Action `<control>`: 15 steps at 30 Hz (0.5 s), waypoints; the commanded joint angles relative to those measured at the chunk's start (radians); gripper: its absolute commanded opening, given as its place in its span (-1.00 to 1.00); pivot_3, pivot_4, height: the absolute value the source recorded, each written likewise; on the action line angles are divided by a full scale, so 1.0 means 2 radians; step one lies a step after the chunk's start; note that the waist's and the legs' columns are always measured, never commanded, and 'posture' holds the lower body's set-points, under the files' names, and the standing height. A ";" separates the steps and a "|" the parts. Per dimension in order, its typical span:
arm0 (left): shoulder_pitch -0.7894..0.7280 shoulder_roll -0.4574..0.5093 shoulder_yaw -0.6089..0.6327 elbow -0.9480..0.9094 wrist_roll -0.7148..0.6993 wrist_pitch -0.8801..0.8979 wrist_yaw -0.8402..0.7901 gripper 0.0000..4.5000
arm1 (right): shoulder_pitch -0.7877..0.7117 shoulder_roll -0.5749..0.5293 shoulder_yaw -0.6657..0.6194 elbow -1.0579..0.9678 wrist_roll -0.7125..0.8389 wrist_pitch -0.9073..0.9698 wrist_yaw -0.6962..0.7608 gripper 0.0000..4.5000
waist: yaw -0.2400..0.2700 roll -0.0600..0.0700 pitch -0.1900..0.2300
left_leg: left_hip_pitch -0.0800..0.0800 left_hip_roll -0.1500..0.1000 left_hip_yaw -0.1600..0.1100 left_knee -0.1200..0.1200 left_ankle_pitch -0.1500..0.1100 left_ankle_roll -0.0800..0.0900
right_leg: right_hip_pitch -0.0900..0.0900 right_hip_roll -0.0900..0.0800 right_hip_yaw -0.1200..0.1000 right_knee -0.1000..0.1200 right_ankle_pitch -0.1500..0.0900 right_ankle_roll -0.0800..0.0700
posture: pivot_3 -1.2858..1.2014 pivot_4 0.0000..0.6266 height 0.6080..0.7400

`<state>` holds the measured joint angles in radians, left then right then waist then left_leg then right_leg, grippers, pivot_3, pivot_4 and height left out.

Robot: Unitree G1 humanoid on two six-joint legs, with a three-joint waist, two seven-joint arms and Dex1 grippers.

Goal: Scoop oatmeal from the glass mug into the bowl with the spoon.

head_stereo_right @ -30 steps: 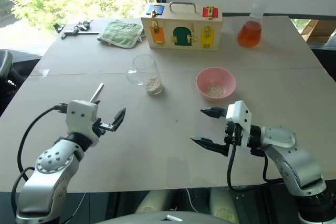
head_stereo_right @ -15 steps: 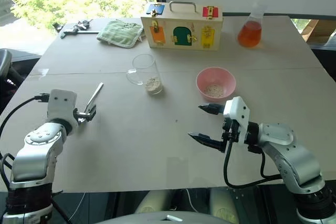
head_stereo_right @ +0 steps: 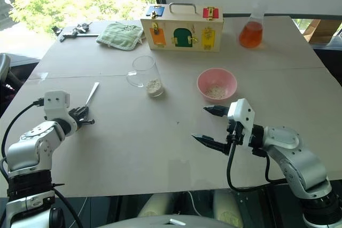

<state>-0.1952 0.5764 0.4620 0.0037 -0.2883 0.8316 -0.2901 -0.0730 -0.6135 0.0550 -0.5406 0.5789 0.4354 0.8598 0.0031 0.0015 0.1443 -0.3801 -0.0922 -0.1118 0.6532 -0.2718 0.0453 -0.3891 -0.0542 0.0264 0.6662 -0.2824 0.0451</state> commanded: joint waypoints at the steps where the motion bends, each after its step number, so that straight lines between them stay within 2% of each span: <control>1: 0.032 -0.007 0.009 0.002 0.000 0.026 0.012 -0.97 | -0.002 0.000 -0.008 -0.019 0.004 -0.003 -0.004 1.00 | -0.002 0.000 0.000 | 0.000 0.000 0.000 0.000 0.000 0.000 | 0.000 0.000 0.000 0.000 0.000 0.000 | 0.03 -0.52 1.00; 5: 0.061 -0.025 0.028 -0.035 -0.013 0.002 0.015 -0.97 | -0.005 0.000 -0.007 -0.015 0.001 -0.007 -0.004 1.00 | -0.008 0.000 0.000 | 0.000 0.000 0.000 0.000 0.000 0.000 | 0.000 0.000 0.000 0.000 0.000 0.000 | 0.03 -0.52 1.00; 10: 0.150 -0.074 0.051 -0.163 -0.078 -0.072 -0.048 -0.97 | -0.013 0.003 -0.010 -0.010 0.006 -0.004 -0.007 1.00 | -0.008 0.000 0.000 | -0.001 0.000 0.001 -0.001 0.000 0.000 | 0.000 0.000 0.001 -0.001 0.000 0.000 | 0.03 -0.52 1.00; 12: 0.201 -0.076 0.039 -0.212 -0.092 -0.071 -0.072 -0.97 | -0.018 0.008 -0.012 -0.007 0.014 0.005 -0.012 1.00 | -0.006 0.000 0.000 | -0.001 0.000 0.001 -0.001 0.000 0.001 | 0.000 0.000 0.001 -0.001 0.000 0.000 | 0.03 -0.52 1.00; 15: 0.265 -0.060 0.003 -0.271 -0.072 -0.109 -0.103 -0.97 | -0.025 0.015 -0.013 -0.003 0.031 0.030 -0.023 1.00 | -0.001 -0.001 0.000 | -0.001 0.000 0.001 -0.001 0.000 0.001 | 0.000 0.000 0.001 -0.002 0.000 0.000 | 0.03 -0.52 1.00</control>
<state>0.3120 0.4352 0.4953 -0.4551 -0.4420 0.6623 -0.4552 -0.1092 -0.5912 0.0514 -0.5340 0.6047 0.4743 0.8279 0.0004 -0.0005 0.1443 -0.3817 -0.0920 -0.1097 0.6522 -0.2727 0.0463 -0.3895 -0.0547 0.0286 0.6631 -0.2824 0.0449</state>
